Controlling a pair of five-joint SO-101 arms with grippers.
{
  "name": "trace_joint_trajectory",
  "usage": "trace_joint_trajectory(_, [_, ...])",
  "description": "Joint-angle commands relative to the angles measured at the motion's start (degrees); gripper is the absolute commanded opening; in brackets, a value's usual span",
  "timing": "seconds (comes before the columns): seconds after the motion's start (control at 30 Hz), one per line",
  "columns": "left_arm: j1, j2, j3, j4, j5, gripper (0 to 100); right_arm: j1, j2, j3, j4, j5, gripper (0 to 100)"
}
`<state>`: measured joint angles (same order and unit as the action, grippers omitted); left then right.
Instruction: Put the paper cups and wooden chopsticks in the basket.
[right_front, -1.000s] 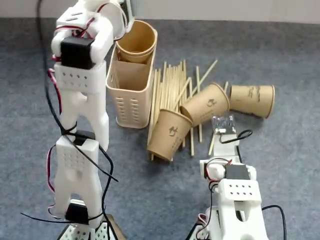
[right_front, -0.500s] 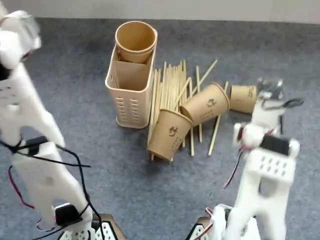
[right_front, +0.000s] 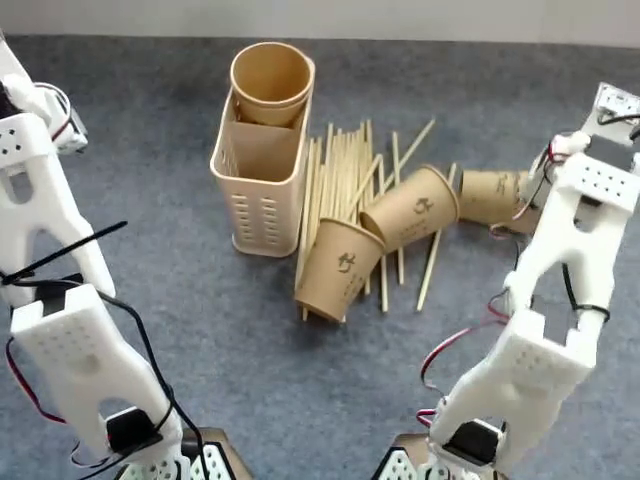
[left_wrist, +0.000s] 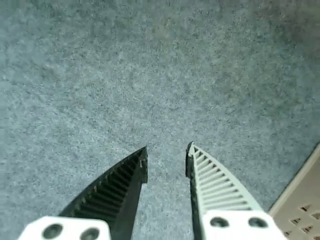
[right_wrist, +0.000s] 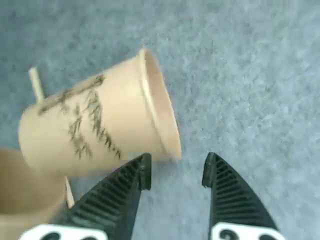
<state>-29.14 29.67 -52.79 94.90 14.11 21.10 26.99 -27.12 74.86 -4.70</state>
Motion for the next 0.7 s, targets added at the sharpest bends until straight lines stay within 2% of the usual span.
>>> trace_joint_trajectory(0.0, [1.0, -2.6, 3.4, -3.3, -0.7, 14, -1.0, 5.1, -13.9, 0.5, -4.3, 18.0])
trace_joint_trajectory(0.23, [1.4, -2.6, 5.1, -3.0, -0.7, 14, -2.6, 15.8, -24.7, 0.4, -5.7, 18.0])
trace_joint_trajectory(0.47, [1.4, -2.6, 5.1, -3.0, -0.7, 14, -3.6, 25.9, -25.7, 0.6, -5.7, 17.9])
trace_joint_trajectory(0.53, [1.4, -2.6, 5.1, -3.0, -0.7, 14, -3.9, 28.4, -26.1, 2.3, -5.7, 14.3])
trace_joint_trajectory(0.67, [1.4, -2.6, 5.1, -2.9, -0.7, 14, -4.3, 30.0, -27.2, 4.8, -5.7, 0.2])
